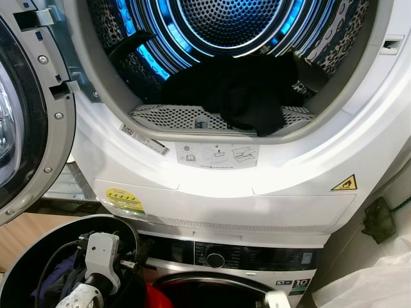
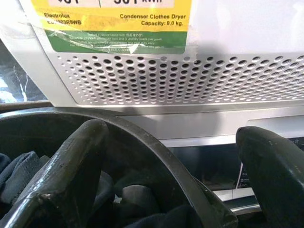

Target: Clothes washing

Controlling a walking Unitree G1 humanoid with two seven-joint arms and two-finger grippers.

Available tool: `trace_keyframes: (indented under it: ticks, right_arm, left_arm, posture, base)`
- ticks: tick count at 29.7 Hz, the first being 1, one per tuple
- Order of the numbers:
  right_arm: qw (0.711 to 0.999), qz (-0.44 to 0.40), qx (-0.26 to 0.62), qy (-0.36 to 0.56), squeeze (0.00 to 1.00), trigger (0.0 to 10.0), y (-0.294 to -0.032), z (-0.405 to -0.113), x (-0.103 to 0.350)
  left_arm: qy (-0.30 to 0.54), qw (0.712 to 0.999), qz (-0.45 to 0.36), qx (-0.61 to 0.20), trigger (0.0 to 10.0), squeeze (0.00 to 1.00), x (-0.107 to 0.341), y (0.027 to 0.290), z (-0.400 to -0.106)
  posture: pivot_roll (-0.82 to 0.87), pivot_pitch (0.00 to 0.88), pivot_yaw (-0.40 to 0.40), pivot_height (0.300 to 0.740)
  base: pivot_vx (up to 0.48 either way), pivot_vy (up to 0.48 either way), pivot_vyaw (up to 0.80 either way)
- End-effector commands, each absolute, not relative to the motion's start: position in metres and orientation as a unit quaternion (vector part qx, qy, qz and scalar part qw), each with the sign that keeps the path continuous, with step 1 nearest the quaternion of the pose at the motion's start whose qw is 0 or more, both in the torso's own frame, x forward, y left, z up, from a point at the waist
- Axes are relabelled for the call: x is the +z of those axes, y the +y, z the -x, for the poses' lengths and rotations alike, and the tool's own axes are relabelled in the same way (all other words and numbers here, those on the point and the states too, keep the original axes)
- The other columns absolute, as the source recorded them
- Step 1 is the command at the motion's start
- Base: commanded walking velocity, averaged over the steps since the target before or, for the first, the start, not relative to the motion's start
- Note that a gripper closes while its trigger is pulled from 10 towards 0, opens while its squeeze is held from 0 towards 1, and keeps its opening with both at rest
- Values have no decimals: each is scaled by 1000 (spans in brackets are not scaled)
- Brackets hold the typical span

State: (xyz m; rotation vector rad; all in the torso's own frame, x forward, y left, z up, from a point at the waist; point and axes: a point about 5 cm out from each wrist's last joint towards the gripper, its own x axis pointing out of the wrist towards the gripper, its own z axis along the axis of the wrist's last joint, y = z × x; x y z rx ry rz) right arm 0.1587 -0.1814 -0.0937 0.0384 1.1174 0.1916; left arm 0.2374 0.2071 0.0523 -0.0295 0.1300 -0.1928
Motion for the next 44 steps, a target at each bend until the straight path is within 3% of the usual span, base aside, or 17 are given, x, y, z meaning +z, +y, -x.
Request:
trace_keyframes:
  ticks: [1,5,13,17,21,26,31,32,33,34,44]
  right_arm:
    - [846,-15,79,527,0,10000,-181,-162,-93]
    - [850,-42,-48,523,0,10000,-192,-158,-96]
    - [848,-52,-84,520,0,10000,-184,-153,-98]
    - [843,-42,-65,532,0,10000,-178,-147,-102]
    - [840,-44,-68,536,0,10000,-177,-143,-103]
    - [838,-34,-47,542,0,10000,-174,-139,-105]
    - [837,-33,-46,544,0,10000,-171,-137,-106]
    - [837,-33,-44,544,0,10000,-170,-137,-106]
    - [837,-33,-44,544,0,10000,-170,-137,-106]
    - [837,-28,-39,544,0,10000,-169,-138,-106]
    - [843,-17,-18,537,0,10000,-164,-145,-103]
  left_arm:
    - [70,993,13,-91,10000,0,50,211,-237]
    - [72,993,13,-93,10000,0,50,211,-237]
    - [51,996,-2,-76,10000,0,59,214,-237]
    - [25,1000,4,-16,10000,0,70,227,-236]
    - [21,992,53,109,10000,0,72,262,-227]
    - [95,975,73,186,10000,0,54,279,-210]
    - [172,941,159,244,10000,0,34,286,-199]
    - [181,941,154,240,10000,86,34,286,-200]
    - [186,942,149,237,10000,86,34,286,-200]
    - [185,946,143,224,10000,1000,37,286,-204]
    - [217,945,188,154,10000,1000,49,267,-219]
  posture:
    - [44,0,75,740]
    - [44,0,83,740]
    - [62,0,89,740]
    - [68,0,91,740]
    - [87,0,89,740]
    - [93,0,96,740]
    - [99,0,96,740]
    - [100,0,98,740]
    - [100,0,98,740]
    - [100,0,98,740]
    - [95,0,122,740]
  base:
    - [0,0,0]
    - [0,0,0]
    - [0,0,0]
    - [0,0,0]
    - [0,0,0]
    - [0,0,0]
    - [0,0,0]
    - [0,0,0]
    - [0,0,0]
    - [0,0,0]
    - [0,0,0]
